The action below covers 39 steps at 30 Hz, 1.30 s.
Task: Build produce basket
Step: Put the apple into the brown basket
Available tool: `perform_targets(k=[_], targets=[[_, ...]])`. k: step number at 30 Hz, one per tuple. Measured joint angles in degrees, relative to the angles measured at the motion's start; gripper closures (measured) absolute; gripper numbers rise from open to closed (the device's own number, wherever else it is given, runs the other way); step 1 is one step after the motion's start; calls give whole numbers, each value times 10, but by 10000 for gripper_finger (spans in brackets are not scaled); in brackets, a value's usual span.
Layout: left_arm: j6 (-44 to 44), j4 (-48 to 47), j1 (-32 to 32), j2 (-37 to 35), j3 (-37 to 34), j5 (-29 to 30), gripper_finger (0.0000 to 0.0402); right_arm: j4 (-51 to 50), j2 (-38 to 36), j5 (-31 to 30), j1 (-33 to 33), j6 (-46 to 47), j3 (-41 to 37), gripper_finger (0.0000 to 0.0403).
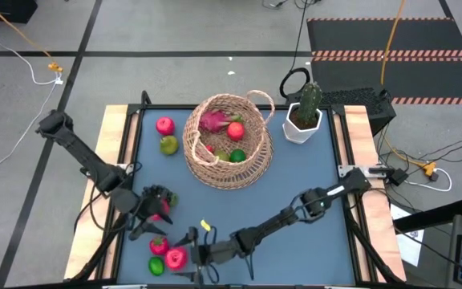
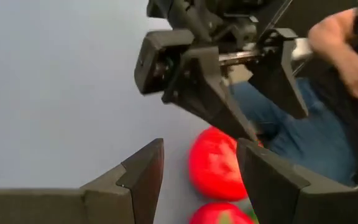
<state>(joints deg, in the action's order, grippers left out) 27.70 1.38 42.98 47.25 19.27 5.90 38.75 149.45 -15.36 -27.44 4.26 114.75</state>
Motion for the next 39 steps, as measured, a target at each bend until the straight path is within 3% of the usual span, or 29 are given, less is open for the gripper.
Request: perform_targets(k=[5, 11, 16, 23, 34, 39], targets=[[-2, 51, 76, 68, 0, 44, 218, -42, 27, -67, -18, -74, 19, 18], [29, 62, 107, 140, 0, 132, 244, -64, 24, -72, -2, -12, 20, 5], [48, 69, 108, 178, 0, 138, 237, -123, 24, -67, 20, 58, 19, 3], [56, 94, 108, 197, 0, 133, 228, -137, 23, 5, 36, 49, 20, 6], [100, 90, 107, 198, 0, 168, 256, -146, 24, 9, 45, 84, 20, 54], [129, 73, 115, 203, 0, 170, 274, -138, 24, 32, 42, 83, 19, 54]])
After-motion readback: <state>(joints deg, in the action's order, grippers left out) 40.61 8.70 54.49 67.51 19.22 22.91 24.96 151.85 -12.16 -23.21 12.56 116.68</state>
